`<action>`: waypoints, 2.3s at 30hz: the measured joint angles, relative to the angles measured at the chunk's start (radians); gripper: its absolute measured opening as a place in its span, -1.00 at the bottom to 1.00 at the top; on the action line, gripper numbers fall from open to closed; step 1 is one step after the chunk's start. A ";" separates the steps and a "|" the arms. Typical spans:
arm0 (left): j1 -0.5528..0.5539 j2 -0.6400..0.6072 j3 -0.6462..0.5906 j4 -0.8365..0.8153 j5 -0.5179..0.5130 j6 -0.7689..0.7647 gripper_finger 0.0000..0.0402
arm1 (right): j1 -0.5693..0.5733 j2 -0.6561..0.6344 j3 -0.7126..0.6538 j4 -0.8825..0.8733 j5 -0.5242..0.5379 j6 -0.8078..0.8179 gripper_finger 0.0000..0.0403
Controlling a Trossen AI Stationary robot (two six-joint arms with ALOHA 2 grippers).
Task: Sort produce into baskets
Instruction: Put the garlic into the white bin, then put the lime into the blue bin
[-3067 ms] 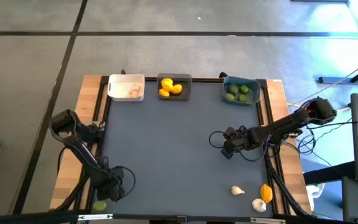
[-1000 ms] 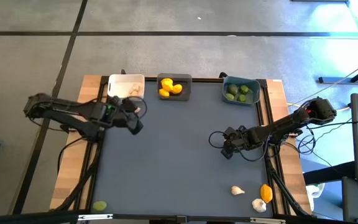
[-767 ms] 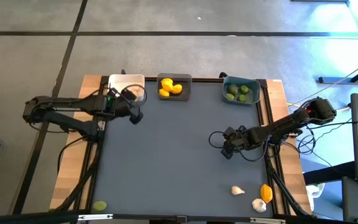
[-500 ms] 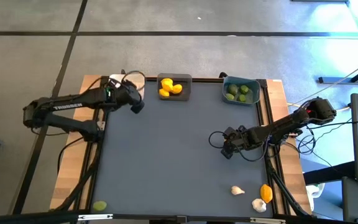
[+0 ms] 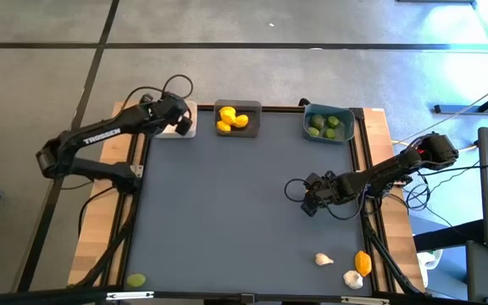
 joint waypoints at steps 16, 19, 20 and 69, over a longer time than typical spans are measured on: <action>0.109 0.265 0.000 0.019 0.002 -0.062 -0.39 | 0.000 0.000 0.000 0.000 0.000 0.000 0.38; 0.109 0.291 0.000 0.025 0.002 -0.059 -0.25 | 0.000 0.000 0.000 0.001 0.000 -0.001 0.38; 0.109 0.295 0.000 0.024 0.003 -0.061 -0.19 | 0.000 0.000 0.000 0.001 0.000 -0.001 0.38; -0.735 0.101 0.000 0.014 0.548 -0.195 0.73 | 0.000 0.000 -0.001 0.030 0.019 -0.008 0.38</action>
